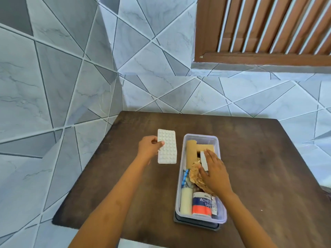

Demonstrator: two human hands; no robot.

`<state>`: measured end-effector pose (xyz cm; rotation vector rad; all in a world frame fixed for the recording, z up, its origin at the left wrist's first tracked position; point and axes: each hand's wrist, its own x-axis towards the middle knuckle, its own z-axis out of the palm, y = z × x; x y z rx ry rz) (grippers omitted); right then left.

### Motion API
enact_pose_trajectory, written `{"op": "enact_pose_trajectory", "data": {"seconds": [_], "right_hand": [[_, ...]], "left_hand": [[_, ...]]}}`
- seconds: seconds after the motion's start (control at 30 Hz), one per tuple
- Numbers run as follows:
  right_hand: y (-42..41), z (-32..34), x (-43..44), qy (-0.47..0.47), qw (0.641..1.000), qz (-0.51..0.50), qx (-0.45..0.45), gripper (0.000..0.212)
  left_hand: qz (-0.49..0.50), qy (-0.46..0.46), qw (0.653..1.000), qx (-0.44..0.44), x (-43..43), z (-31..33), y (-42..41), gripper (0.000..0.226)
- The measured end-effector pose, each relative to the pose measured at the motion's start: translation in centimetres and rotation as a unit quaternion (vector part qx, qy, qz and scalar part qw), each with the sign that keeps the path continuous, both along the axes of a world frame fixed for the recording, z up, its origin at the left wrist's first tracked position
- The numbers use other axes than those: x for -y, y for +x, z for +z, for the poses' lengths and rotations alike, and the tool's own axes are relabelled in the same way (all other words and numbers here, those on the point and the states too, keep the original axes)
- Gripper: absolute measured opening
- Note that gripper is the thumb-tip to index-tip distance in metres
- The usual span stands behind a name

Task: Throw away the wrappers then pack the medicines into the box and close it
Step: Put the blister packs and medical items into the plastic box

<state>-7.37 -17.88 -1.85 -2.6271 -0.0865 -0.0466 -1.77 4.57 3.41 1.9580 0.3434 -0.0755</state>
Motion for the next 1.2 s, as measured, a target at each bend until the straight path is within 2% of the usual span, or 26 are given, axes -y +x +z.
{"op": "enact_pose_trajectory", "data": {"seconds": [0.17,0.4,0.47,0.53,0.6,0.67,0.73,0.8,0.9,1.0,1.07,1.13,1.2], "right_hand": [[-2.8,-1.0,4.9,-0.015,0.999,0.021,-0.023,0.062],[-4.6,-2.3,5.8,0.015,0.998,0.041,-0.037,0.062],[-4.8,-2.5,5.7,0.024,0.999,0.036,-0.018,0.073],[-4.7,-2.8,5.8,0.018,0.999,0.036,-0.004,0.076],[-4.7,-3.1,5.9,0.018,0.999,0.035,-0.001,0.081],[-4.7,-3.2,5.8,0.027,0.999,0.028,-0.002,0.081],[-4.8,-3.2,5.7,0.033,0.999,0.02,-0.004,0.073],[-4.9,-3.2,5.7,0.036,0.999,0.017,-0.01,0.066],[-5.0,-3.2,5.7,0.039,0.999,0.013,-0.02,0.075],[-5.1,-3.2,5.7,0.065,0.997,-0.008,-0.037,0.056],[-5.3,-2.9,5.4,0.104,0.993,-0.014,-0.05,0.047],[-5.5,-2.8,5.2,0.145,0.988,-0.016,-0.058,0.04],[-5.4,-2.8,4.8,0.163,0.984,-0.035,-0.061,0.036]], "left_hand": [[-0.041,0.01,0.999,0.002,6.9,-0.4,-1.9,0.023],[-0.153,0.141,0.978,-0.009,13.2,-2.5,-4.8,0.042],[-0.192,0.209,0.959,-0.017,14.0,-3.4,-5.2,0.051],[-0.222,0.322,0.92,-0.022,14.5,-4.3,-5.4,0.058],[-0.231,0.414,0.881,-0.007,14.9,-4.8,-5.8,0.054],[-0.258,0.45,0.855,0.0,15.2,-4.9,-6.1,0.046],[-0.283,0.447,0.848,-0.01,15.3,-5.2,-6.1,0.043],[-0.283,0.416,0.864,-0.013,15.0,-5.2,-6.1,0.044],[-0.213,0.335,0.917,0.023,13.7,-4.4,-6.3,0.04],[-0.12,0.309,0.941,0.067,11.5,-4.0,-6.7,0.039],[-0.084,0.297,0.951,0.019,10.0,-4.2,-7.1,0.042],[-0.101,0.282,0.953,-0.047,9.2,-4.8,-7.5,0.042],[-0.107,0.238,0.964,-0.056,8.6,-5.1,-7.8,0.035]]}}
